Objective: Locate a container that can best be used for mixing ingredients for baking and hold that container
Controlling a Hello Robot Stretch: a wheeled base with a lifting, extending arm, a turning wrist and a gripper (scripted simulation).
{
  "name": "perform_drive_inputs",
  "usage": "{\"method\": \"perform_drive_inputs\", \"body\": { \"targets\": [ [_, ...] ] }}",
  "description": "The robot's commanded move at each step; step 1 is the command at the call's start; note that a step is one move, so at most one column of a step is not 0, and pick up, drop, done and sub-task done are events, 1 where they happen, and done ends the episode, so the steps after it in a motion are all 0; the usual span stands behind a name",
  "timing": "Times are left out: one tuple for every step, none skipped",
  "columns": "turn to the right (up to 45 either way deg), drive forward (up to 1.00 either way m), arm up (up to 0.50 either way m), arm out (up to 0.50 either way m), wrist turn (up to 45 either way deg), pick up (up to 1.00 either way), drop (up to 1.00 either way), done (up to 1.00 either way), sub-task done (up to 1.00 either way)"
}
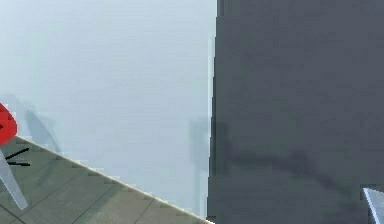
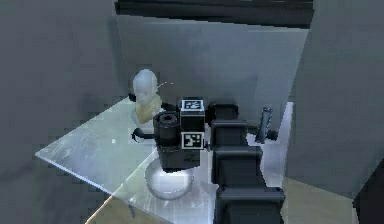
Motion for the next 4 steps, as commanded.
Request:
{"method": "perform_drive_inputs", "body": {
  "targets": [
    [0.0, 0.00, -0.30, 0.00, 0.0, 0.00, 0.00, 0.00, 0.00],
    [0.0, 0.00, 0.00, 0.00, 0.0, 1.00, 0.00, 0.00, 0.00],
    [0.0, 0.00, 0.10, 0.00, 0.0, 0.00, 0.00, 0.00, 0.00],
    [0.0, 0.00, 0.00, 0.00, 0.0, 0.00, 0.00, 1.00, 0.00]
  ]
}}
